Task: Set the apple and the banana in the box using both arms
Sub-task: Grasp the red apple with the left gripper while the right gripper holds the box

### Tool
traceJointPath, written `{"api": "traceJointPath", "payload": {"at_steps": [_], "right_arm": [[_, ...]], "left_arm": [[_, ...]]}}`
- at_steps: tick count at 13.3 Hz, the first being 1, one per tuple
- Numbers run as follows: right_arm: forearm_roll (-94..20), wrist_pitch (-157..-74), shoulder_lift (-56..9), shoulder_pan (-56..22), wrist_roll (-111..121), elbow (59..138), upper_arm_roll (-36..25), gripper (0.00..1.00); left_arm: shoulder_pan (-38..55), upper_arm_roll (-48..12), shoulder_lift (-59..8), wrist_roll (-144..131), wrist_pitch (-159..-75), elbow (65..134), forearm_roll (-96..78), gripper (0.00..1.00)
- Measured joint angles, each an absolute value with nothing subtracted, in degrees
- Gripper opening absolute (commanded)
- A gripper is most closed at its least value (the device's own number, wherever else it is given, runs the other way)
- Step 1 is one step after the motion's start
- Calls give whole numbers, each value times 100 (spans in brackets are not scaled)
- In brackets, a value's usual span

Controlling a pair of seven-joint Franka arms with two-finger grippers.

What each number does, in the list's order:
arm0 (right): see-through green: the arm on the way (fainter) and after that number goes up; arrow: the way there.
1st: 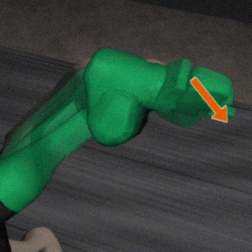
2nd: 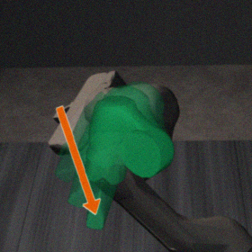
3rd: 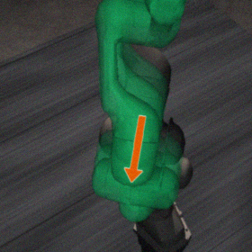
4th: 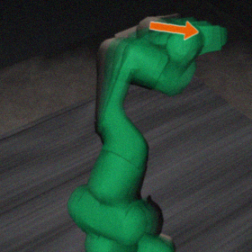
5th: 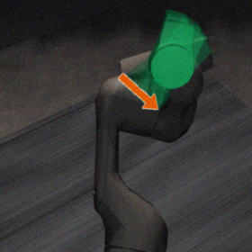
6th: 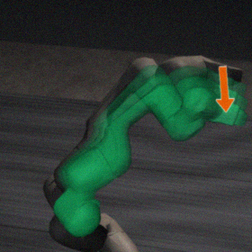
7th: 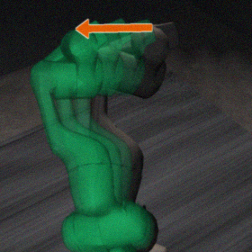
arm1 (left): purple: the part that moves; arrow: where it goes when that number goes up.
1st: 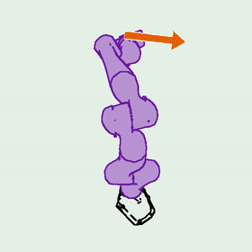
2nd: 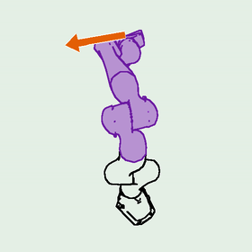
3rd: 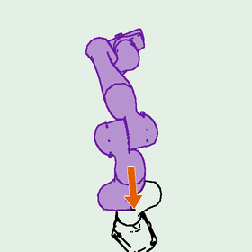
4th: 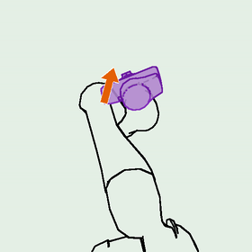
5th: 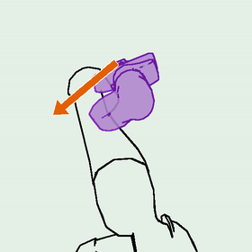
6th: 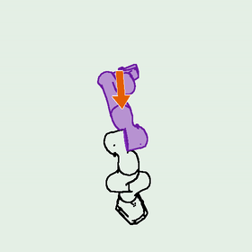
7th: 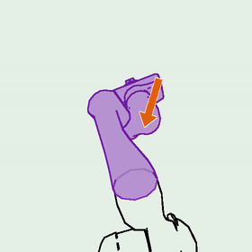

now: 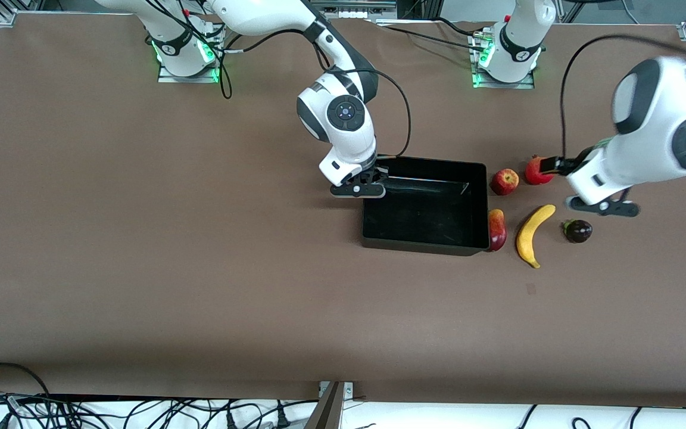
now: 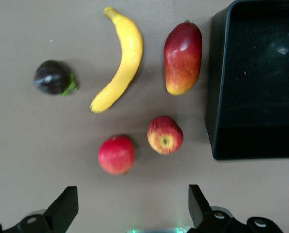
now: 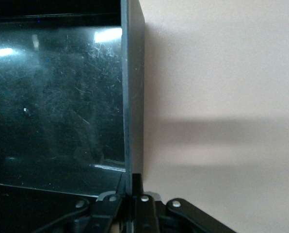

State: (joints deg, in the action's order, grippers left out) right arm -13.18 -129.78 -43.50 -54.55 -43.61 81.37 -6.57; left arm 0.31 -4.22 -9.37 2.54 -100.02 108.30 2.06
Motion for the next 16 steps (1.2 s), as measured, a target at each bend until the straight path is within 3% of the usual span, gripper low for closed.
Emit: {"api": "traceJointPath", "payload": {"at_steps": [6,7,8,12,15,16], "right_arm": [[-1318,-12939,-4377,-5439,-3583,8124,-743,0],[-1318,-12937,-4378,-5439,-3568,8124,-743,37],[-1318,-12935,-4379,-5439,-3563,8124,-743,99],[-1318,-12841,-4364,-5426,-3541,8016,-796,100],[-1318,-12291,-4137,-5230,-3229,7867,-1009,100],[-1318,-12061,-3959,-5102,-2964,7828,-1105,100]], "left_arm": [[39,-528,-980,2314,-11157,11941,204,100],[39,-629,-931,2358,-11546,12240,204,100],[42,-736,-853,2357,-11950,12592,204,100],[20,-829,-677,2354,-13587,13852,204,100],[11,-830,-782,2358,-14539,14385,204,100],[12,-830,-855,2359,-14747,14452,204,87]]}}
